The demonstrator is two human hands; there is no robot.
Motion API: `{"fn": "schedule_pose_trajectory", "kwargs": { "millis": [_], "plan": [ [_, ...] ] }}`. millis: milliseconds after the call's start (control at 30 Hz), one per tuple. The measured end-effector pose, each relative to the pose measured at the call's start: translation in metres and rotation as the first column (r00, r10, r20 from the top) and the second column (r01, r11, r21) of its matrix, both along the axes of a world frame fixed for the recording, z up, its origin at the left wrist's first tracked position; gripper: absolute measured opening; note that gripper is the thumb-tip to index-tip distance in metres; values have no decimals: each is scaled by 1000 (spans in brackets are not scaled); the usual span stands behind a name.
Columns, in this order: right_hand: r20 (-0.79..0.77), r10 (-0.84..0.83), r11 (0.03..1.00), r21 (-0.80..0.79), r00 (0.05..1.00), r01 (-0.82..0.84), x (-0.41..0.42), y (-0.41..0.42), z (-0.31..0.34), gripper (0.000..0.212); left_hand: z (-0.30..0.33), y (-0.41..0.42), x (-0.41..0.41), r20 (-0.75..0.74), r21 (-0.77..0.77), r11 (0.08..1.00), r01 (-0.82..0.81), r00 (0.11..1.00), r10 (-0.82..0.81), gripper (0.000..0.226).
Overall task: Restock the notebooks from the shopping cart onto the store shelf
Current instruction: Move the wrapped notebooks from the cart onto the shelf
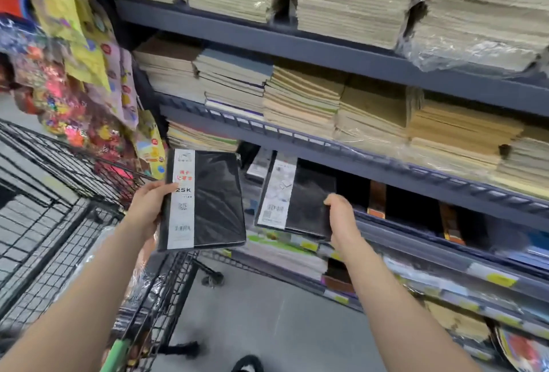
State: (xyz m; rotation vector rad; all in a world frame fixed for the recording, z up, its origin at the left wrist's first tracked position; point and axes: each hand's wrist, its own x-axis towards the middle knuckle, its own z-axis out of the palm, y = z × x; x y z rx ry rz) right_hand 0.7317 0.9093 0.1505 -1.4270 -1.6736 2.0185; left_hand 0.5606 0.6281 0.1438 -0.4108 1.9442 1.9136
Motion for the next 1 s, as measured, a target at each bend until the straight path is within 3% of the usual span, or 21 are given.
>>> {"fn": "schedule_pose_trajectory", "kwargs": {
  "millis": [33, 133, 300, 367, 467, 567, 633, 900, 1000],
  "plan": [
    [-31, 20, 1000, 9, 999, -19, -14, 0, -2, 18, -3, -1, -6, -21, 18, 1000, -6, 1000, 6, 10],
    [-92, 53, 995, 94, 994, -44, -50, 2, -14, 11, -14, -5, -29, -89, 70, 998, 0, 996, 6, 31],
    [-68, 197, 931, 326, 978, -165, -81, 9, -32, 53, -26, -1, -52, -229, 42, 997, 61, 972, -50, 25],
    [55, 299, 822, 492, 953, -286, -75, 13, -40, 71, -28, 3, -56, -259, 24, 998, 62, 964, -54, 37],
    [158, 441, 600, 680, 884, -421, -55, 20, -55, 91, -23, 13, -51, -309, 25, 998, 63, 950, -52, 16],
    [236, 509, 394, 791, 828, -468, -41, 21, -74, 82, -24, 25, -44, -356, 25, 996, 84, 932, -70, 13],
    [204, 481, 343, 851, 853, -397, -44, 20, -81, 70, -26, 27, -42, -366, 36, 995, 88, 928, -69, 13],
    [222, 419, 246, 906, 881, -345, -76, 10, -89, 65, -34, 21, -26, -383, 19, 993, 119, 918, -103, 14],
    [145, 416, 274, 922, 898, -275, -61, 11, -90, 73, -36, 18, -14, -382, 27, 989, 146, 916, -124, 13]
  ]
}}
